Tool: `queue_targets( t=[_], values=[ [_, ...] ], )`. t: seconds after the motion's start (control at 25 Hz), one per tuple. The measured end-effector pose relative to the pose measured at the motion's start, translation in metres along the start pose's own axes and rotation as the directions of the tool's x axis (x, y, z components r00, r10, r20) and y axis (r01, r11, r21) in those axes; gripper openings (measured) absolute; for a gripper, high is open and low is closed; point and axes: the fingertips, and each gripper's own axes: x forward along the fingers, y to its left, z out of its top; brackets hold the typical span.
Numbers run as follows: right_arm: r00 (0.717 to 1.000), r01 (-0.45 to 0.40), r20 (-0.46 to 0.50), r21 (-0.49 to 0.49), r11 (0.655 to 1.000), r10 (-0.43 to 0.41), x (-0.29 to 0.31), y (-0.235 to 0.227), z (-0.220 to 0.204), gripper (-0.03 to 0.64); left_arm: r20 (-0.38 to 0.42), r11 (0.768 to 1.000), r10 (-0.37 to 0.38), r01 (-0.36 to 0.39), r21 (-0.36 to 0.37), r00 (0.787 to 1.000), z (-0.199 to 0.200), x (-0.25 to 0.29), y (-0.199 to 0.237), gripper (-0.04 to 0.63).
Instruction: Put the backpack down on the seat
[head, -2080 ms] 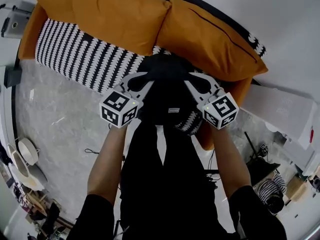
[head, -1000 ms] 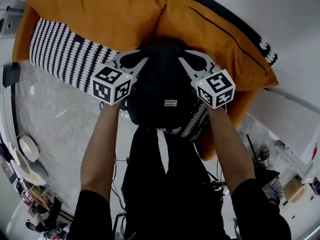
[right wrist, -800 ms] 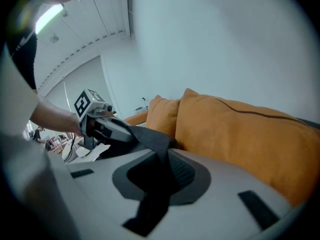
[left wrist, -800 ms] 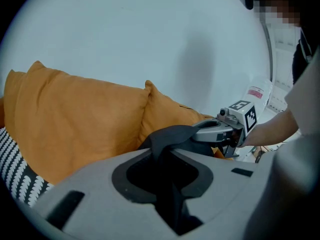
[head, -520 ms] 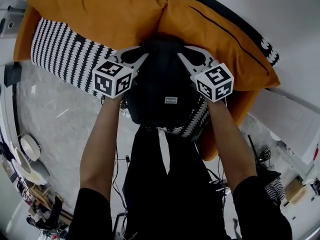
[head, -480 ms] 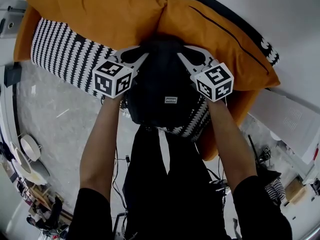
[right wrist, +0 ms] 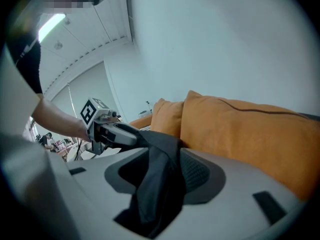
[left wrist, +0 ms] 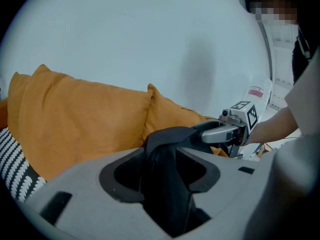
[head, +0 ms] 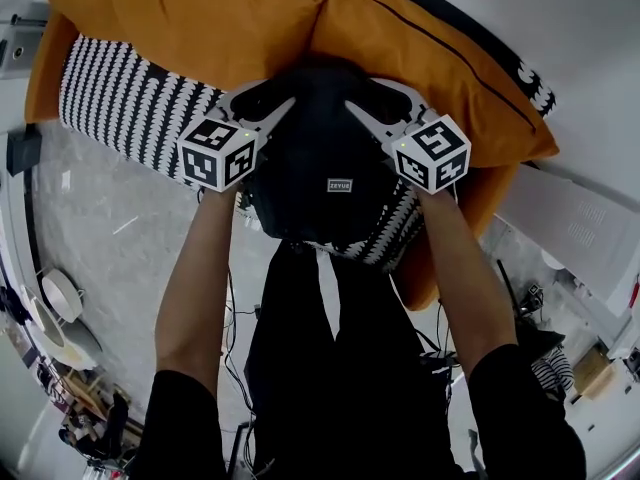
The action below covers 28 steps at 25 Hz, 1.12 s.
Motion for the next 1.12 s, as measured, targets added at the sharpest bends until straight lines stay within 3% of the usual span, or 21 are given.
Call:
queue_targets(
  t=[0.4,0.52,0.76,0.92,1.12],
  values=[
    [0.991,0.057,0.125,-0.088,0.994,-0.045,-0.042,0.023,0.057,0.184,0.211,1.0,-0.019,0.016,0.017,0.977,0.043,-0.062,-0.013,0.198],
    [0.986,0.061,0.165,-0.141,0.988,-0.038,-0.059,0.042,0.09,0.183,0.288,0.998,-0.057,0.049,0.037,0.956,0.073,-0.087,-0.03,0.176],
    [0.964,0.083,0.267,-0.215,0.973,-0.024,-0.119,0.099,0.162,0.131,0.383,0.986,-0.167,0.143,0.09,0.908,0.124,-0.141,-0.086,0.06],
    [0.938,0.125,0.346,-0.255,0.959,-0.031,-0.167,0.146,0.216,0.051,0.442,0.974,-0.224,0.179,0.142,0.869,0.162,-0.189,-0.115,0.034],
    [0.926,0.157,0.378,-0.315,0.936,-0.028,-0.212,0.212,0.256,0.04,0.47,0.958,-0.279,0.21,0.194,0.838,0.186,-0.25,-0.142,0.021]
  ],
)
